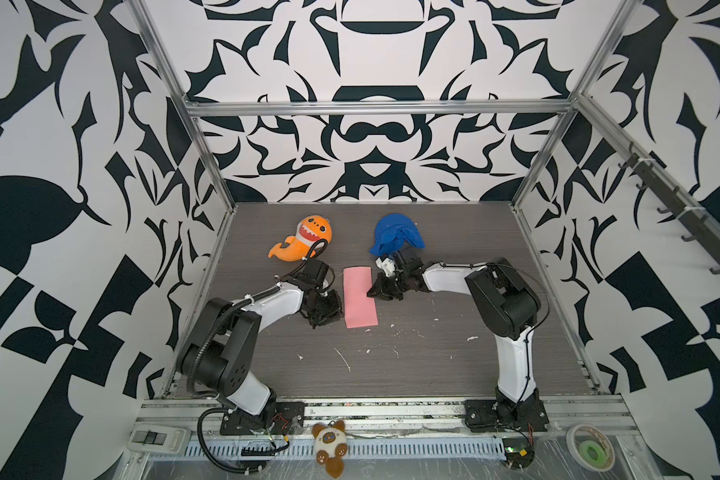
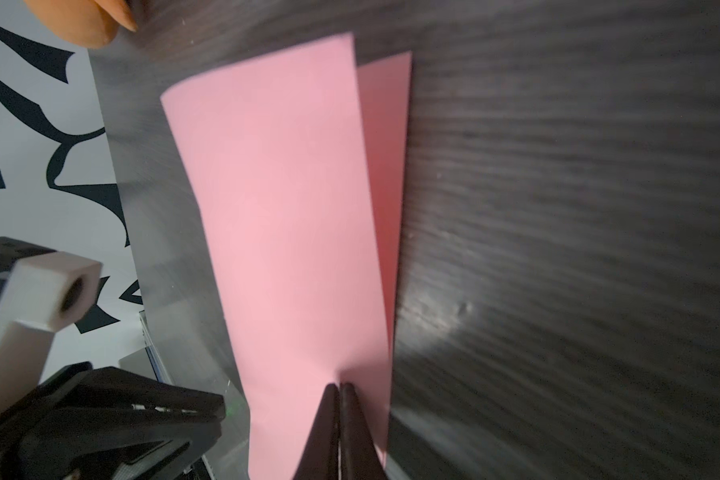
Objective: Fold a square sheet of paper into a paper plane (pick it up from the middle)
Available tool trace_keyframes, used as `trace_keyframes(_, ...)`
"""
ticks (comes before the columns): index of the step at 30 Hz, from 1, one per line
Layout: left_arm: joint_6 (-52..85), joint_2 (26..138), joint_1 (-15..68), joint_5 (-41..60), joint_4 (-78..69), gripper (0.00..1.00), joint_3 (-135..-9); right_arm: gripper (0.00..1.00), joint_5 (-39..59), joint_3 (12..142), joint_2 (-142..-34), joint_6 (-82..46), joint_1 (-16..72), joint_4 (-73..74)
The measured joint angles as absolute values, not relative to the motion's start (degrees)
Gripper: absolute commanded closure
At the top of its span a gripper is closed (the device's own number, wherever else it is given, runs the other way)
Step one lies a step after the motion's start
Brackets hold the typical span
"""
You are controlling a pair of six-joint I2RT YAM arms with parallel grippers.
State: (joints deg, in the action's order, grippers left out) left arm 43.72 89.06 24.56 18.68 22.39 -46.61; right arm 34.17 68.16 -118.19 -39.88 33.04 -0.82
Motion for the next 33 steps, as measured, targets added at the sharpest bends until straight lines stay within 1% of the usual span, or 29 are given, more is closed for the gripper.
trace_keyframes(5,43.2,89.25,23.99,19.68,20.58,0.79,-49.3,0.92,34.17,68.2,-118.19,-39.86,33.04,-0.84)
trace_keyframes(12,42.11,97.97,23.99,21.02,16.75,0.81,-57.1,0.92,34.06,68.79,-118.3,-39.2,33.04,-1.76)
trace_keyframes(17,41.01,102.45,23.49,20.97,15.86,0.81,-60.36,0.92,34.28,70.17,-118.74,-37.74,33.04,-3.2)
trace_keyframes(25,40.38,104.44,21.43,20.8,15.16,0.82,-59.4,0.91,37.36,74.08,-121.58,-31.48,33.04,-4.14)
trace_keyframes(33,40.47,104.44,20.64,21.1,13.78,0.82,-57.71,0.87,39.27,79.13,-123.85,-24.43,32.38,-9.54)
